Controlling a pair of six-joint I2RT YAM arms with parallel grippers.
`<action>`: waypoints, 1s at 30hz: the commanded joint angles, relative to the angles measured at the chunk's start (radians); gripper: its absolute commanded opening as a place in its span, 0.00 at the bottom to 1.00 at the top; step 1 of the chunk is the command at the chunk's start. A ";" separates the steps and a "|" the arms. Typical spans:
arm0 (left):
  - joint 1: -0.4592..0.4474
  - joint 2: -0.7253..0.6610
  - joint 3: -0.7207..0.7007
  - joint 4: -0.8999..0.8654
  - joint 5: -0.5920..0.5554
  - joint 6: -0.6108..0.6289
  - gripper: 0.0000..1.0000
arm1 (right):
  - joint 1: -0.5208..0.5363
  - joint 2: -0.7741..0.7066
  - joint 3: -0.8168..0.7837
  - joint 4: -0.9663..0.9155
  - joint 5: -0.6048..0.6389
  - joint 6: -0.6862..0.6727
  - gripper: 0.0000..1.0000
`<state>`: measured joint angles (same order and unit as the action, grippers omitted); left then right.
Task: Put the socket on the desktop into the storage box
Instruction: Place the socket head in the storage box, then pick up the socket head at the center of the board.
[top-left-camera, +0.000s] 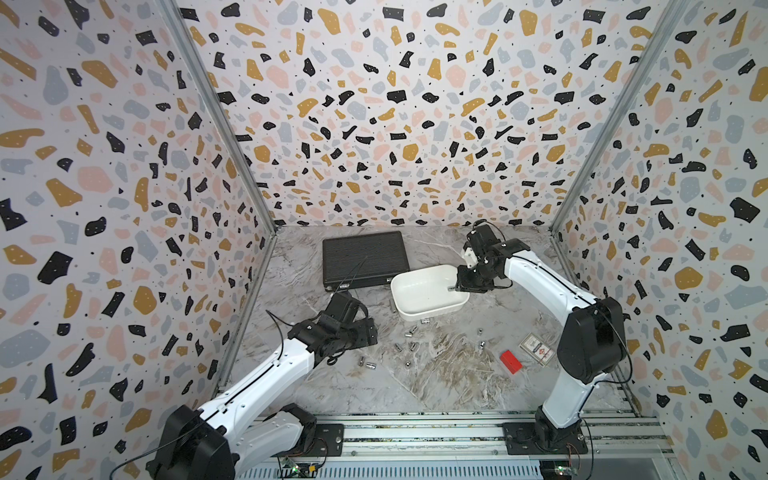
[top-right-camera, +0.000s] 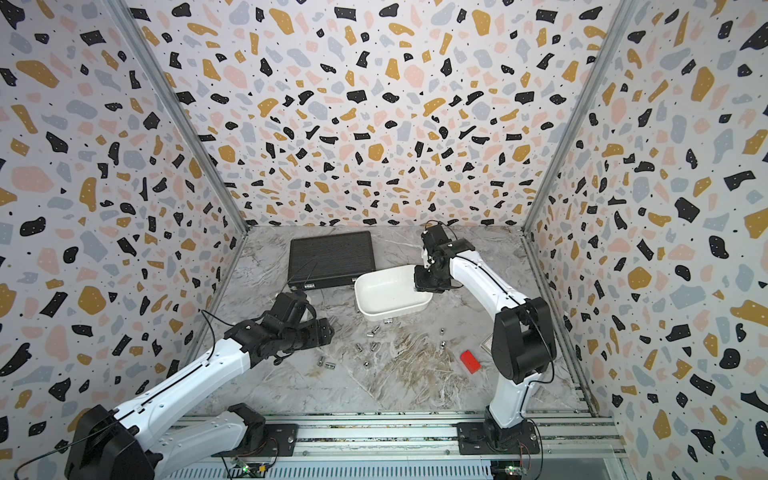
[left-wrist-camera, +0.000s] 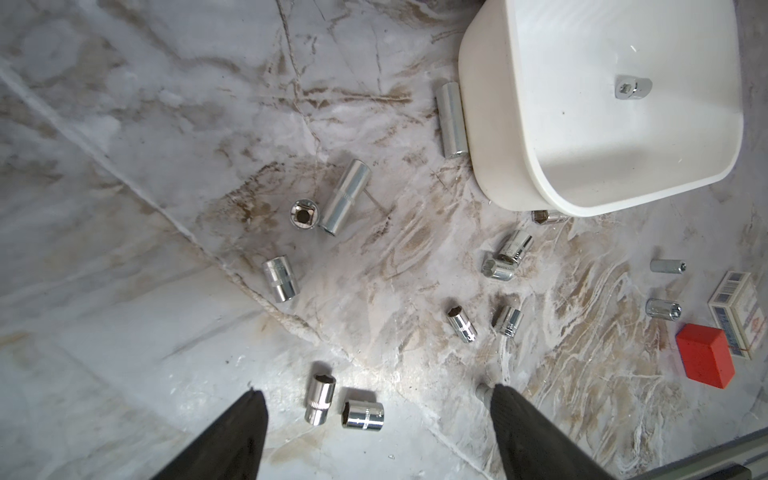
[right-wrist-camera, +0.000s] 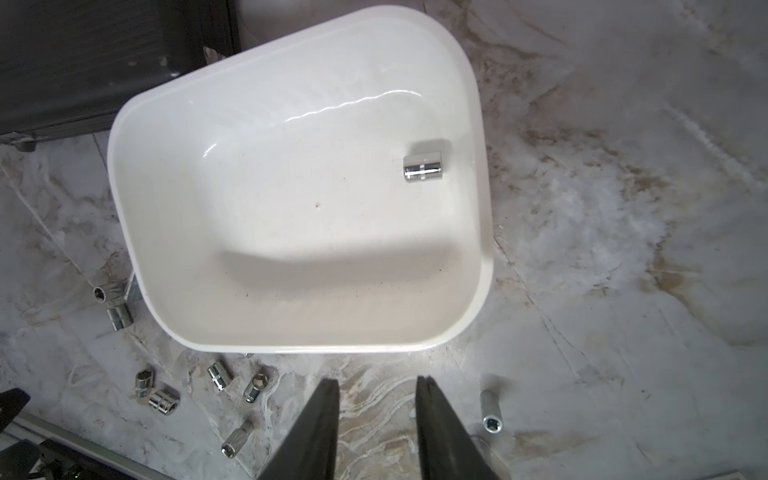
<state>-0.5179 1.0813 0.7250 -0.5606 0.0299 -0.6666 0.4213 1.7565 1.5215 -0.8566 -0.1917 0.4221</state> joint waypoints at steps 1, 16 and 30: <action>0.004 0.018 0.045 -0.025 -0.038 0.021 0.87 | 0.005 -0.082 -0.051 -0.005 -0.003 -0.006 0.38; 0.063 0.168 0.130 -0.056 -0.071 0.069 0.76 | 0.013 -0.327 -0.304 0.072 -0.094 -0.030 0.39; 0.094 0.365 0.222 -0.049 -0.076 0.116 0.63 | 0.074 -0.431 -0.438 0.110 -0.118 -0.044 0.39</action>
<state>-0.4320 1.4300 0.9119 -0.6060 -0.0330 -0.5732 0.4824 1.3628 1.0927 -0.7586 -0.2970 0.3969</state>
